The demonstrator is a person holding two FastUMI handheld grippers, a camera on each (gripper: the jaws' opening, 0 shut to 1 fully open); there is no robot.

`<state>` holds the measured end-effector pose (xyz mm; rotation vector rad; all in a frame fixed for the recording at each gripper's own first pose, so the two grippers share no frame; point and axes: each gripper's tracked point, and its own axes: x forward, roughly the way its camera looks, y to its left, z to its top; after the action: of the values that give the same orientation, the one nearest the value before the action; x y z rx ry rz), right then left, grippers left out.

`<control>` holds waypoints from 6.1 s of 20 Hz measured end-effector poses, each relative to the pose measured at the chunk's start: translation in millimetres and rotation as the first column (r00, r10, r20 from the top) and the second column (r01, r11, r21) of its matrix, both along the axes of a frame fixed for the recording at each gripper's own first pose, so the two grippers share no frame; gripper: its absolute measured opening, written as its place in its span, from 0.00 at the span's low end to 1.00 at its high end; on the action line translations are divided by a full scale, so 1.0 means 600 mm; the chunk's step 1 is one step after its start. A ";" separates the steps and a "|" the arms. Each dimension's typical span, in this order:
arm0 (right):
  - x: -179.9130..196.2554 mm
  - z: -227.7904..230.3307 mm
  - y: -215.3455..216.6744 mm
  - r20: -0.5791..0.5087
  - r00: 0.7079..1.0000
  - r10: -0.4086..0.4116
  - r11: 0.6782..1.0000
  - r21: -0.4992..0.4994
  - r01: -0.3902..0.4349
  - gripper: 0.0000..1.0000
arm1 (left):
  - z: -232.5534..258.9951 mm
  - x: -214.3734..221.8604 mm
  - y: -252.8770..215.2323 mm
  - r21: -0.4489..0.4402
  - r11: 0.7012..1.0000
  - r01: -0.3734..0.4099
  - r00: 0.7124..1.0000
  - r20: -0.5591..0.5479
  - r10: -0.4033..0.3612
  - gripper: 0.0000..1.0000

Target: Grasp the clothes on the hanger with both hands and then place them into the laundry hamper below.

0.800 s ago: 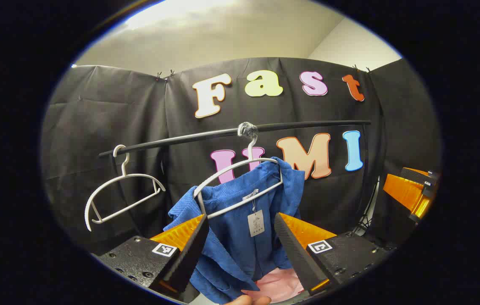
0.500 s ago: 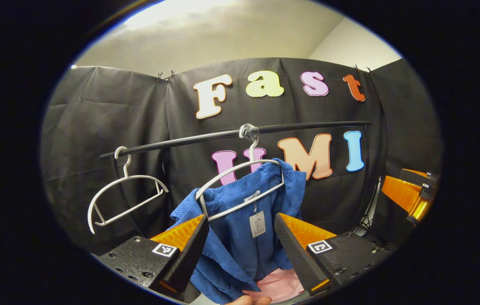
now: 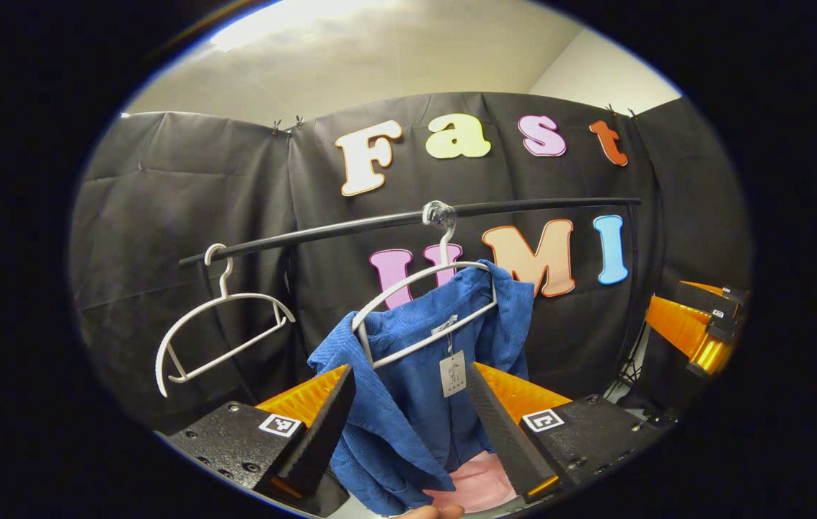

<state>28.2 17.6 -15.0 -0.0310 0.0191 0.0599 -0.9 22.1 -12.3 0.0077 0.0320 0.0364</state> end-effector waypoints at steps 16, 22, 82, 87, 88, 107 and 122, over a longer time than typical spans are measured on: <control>0.125 -0.081 0.094 -0.125 0.987 0.104 0.994 0.038 -0.100 0.99 | -0.049 -0.003 0.062 -0.030 0.996 -0.079 0.996 -0.031 0.078 0.92; 0.145 -0.105 0.112 -0.143 0.989 0.049 0.998 0.035 -0.044 0.99 | -0.061 0.038 0.078 -0.040 0.999 -0.031 0.999 0.009 0.031 0.90; 0.452 -0.115 0.064 -0.061 0.997 -0.037 0.997 0.066 0.041 0.00 | -0.009 0.057 0.138 -0.070 0.997 -0.011 1.000 -0.009 0.010 0.00; 0.475 -0.103 0.059 -0.036 0.998 -0.060 0.997 0.050 0.061 0.01 | 0.008 0.060 0.142 -0.135 0.990 0.049 0.999 0.012 -0.048 0.00; 0.481 -0.107 0.061 -0.037 0.997 -0.062 0.997 0.036 0.063 0.00 | 0.011 0.061 0.146 -0.173 0.983 0.060 0.998 0.014 -0.059 0.00; 0.542 -0.188 0.069 -0.038 0.998 -0.059 0.988 -0.147 0.052 0.01 | -0.046 0.088 0.181 -0.210 0.945 0.252 0.965 -0.020 -0.262 0.00; 0.448 -0.311 0.017 -0.170 0.981 -0.089 0.968 -0.246 0.046 0.01 | -0.221 0.101 0.176 -0.257 0.946 0.195 0.944 -0.213 -0.252 0.01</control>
<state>296.8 27.9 -201.7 -0.2682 0.2083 -0.0086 59.4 127.6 -144.9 -0.2198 0.2814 -0.1991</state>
